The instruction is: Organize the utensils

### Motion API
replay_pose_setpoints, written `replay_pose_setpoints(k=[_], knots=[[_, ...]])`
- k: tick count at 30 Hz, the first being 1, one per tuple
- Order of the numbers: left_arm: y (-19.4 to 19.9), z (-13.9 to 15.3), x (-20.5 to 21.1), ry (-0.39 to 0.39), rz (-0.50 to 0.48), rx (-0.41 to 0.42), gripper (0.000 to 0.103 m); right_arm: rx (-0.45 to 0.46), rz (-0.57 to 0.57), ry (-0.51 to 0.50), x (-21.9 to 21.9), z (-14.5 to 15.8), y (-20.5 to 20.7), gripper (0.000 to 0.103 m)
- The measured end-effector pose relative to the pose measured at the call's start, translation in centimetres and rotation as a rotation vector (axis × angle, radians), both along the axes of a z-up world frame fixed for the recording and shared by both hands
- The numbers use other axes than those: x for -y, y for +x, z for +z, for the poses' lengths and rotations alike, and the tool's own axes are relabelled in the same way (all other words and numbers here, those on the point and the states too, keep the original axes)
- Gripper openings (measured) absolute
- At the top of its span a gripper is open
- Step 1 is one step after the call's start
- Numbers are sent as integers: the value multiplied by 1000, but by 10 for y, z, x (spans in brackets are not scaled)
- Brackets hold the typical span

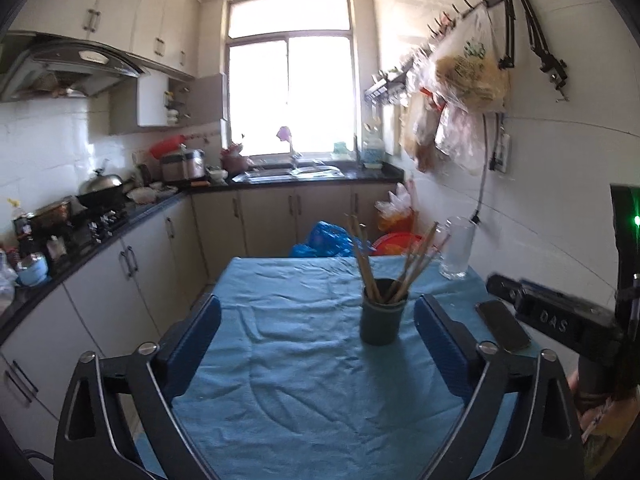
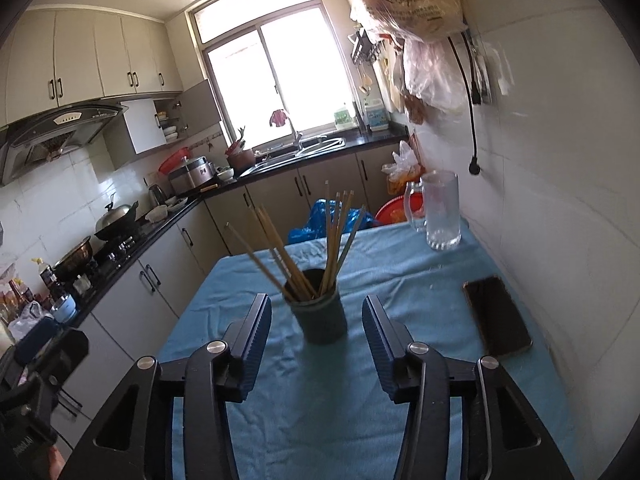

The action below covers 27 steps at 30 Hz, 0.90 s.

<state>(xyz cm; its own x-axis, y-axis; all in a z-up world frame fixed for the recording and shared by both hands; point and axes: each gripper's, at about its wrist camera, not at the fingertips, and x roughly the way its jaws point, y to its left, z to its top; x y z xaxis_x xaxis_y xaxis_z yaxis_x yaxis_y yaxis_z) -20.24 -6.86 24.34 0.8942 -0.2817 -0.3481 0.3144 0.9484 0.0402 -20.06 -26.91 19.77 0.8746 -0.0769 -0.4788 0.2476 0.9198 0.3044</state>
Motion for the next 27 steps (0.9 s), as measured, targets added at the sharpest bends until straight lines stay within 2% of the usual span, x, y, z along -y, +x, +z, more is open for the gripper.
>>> replay_pose_setpoints(k=[4, 9, 17, 27], knots=[[-10, 2, -11, -20, 60, 45, 103, -8, 3, 27, -3, -9, -6, 52], [-19, -2, -19, -15, 101, 67, 103, -13, -15, 49, -7, -20, -15, 55], [-19, -15, -21, -12, 122, 34, 103, -43, -41, 94, -3, -40, -21, 56], [-11, -31, -12, 20, 118, -19, 103, -61, -44, 105, 2, -51, -21, 59]])
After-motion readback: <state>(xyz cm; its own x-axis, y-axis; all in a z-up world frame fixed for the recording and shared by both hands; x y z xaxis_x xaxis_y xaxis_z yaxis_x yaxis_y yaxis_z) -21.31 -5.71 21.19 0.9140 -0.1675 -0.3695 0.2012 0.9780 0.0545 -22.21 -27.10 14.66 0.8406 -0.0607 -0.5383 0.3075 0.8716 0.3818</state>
